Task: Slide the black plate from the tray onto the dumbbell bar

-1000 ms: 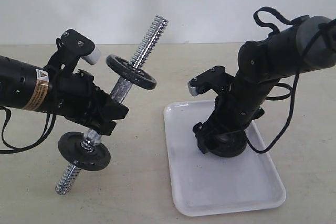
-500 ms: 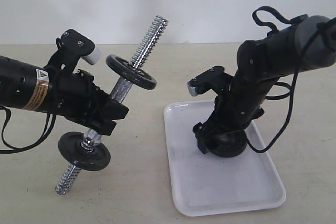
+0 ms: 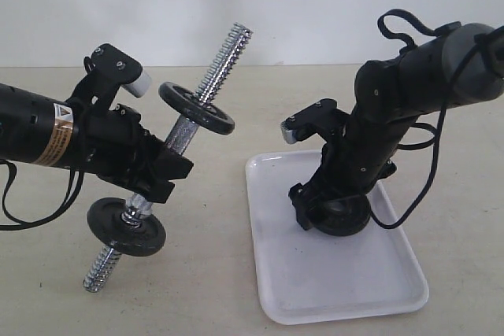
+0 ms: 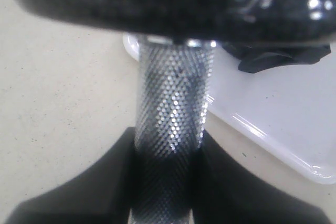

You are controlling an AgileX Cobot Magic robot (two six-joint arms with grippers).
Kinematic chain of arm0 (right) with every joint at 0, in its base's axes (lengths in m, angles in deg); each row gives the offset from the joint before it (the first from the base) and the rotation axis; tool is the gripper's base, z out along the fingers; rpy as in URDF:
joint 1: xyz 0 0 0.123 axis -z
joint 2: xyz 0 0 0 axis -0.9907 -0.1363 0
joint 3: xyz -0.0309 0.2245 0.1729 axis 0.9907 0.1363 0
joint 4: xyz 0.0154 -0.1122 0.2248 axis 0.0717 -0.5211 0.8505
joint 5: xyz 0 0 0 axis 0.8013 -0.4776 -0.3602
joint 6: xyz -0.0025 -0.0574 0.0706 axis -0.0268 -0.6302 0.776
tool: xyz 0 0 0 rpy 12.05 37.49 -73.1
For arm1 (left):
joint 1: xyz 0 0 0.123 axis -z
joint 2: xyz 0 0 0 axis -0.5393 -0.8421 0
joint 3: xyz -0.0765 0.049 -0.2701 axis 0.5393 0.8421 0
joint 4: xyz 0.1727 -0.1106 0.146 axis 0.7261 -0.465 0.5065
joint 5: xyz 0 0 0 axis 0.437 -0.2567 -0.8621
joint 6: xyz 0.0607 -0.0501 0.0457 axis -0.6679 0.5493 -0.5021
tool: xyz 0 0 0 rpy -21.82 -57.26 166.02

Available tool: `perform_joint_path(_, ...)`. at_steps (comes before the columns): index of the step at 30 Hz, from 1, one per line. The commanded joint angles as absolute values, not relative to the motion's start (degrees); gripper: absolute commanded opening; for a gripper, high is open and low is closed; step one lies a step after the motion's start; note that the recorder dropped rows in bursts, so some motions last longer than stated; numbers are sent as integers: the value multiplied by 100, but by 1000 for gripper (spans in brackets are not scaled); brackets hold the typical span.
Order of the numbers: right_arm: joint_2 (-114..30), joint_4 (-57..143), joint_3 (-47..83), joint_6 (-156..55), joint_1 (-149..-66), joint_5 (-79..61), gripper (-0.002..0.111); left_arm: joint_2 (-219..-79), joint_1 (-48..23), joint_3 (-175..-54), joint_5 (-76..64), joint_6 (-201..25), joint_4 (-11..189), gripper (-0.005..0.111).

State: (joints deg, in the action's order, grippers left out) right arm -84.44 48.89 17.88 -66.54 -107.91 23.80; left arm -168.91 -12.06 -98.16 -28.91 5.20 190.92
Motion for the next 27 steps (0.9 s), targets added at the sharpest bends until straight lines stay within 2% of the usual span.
perform_joint_path(1, -8695, 4870, 1899, -6487, -10800, 2728, 105, -16526, -1199, -10035, -3088, 539, 18883, 4)
perform_joint_path(9, -8695, 4729, 1421, -6400, -10800, 3642, 105, -16526, -1199, -10035, -3098, 539, 18883, 4)
perform_joint_path(27, -8695, 4589, 1411, -6222, -10800, 3208, 105, -16550, -1199, -10035, -3086, 539, 18883, 4)
